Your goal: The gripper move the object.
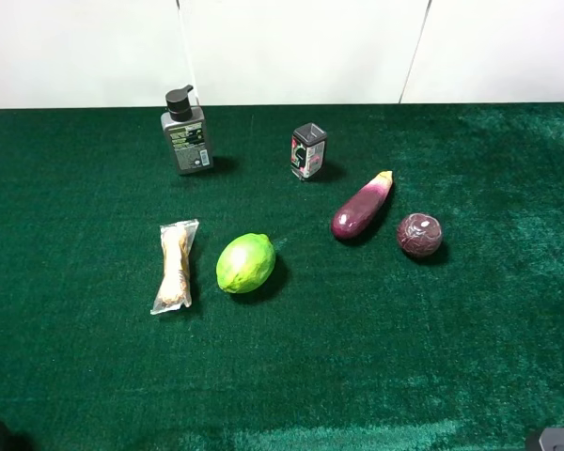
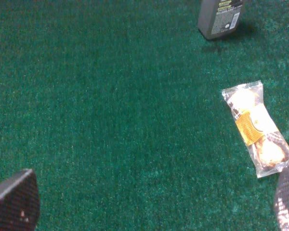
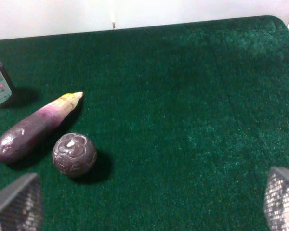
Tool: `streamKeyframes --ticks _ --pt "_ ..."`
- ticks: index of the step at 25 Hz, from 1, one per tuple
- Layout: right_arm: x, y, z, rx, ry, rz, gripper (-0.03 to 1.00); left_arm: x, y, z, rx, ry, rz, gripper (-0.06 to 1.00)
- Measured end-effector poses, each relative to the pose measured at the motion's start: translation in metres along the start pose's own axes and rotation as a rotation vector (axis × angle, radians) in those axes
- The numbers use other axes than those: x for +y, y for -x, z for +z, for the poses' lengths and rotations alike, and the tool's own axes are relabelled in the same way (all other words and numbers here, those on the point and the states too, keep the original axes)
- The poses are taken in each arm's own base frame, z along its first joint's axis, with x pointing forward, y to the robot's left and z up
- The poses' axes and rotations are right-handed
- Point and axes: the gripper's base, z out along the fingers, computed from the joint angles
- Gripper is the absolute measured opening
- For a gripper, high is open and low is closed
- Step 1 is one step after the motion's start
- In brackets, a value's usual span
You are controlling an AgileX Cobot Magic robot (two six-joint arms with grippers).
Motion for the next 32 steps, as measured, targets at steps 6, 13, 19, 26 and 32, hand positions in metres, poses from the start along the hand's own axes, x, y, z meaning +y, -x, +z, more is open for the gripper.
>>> streamKeyframes --ticks 6,13,19,26,32 --pt "0.0000 0.0000 0.0000 0.000 0.000 0.000 0.70 0.0000 0.0000 0.0000 0.000 0.000 0.000 0.99" --pt "0.0000 0.0000 0.0000 0.000 0.000 0.000 0.70 0.0000 0.0000 0.0000 0.000 0.000 0.000 0.99" --pt "0.0000 0.0000 0.0000 0.000 0.000 0.000 0.70 0.0000 0.0000 0.0000 0.000 0.000 0.000 0.99" --pt "0.0000 0.0000 0.0000 0.000 0.000 0.000 0.70 0.0000 0.0000 0.0000 0.000 0.000 0.000 0.99" --pt "0.0000 0.0000 0.0000 0.000 0.000 0.000 0.70 0.0000 0.0000 0.0000 0.000 0.000 0.000 0.99"
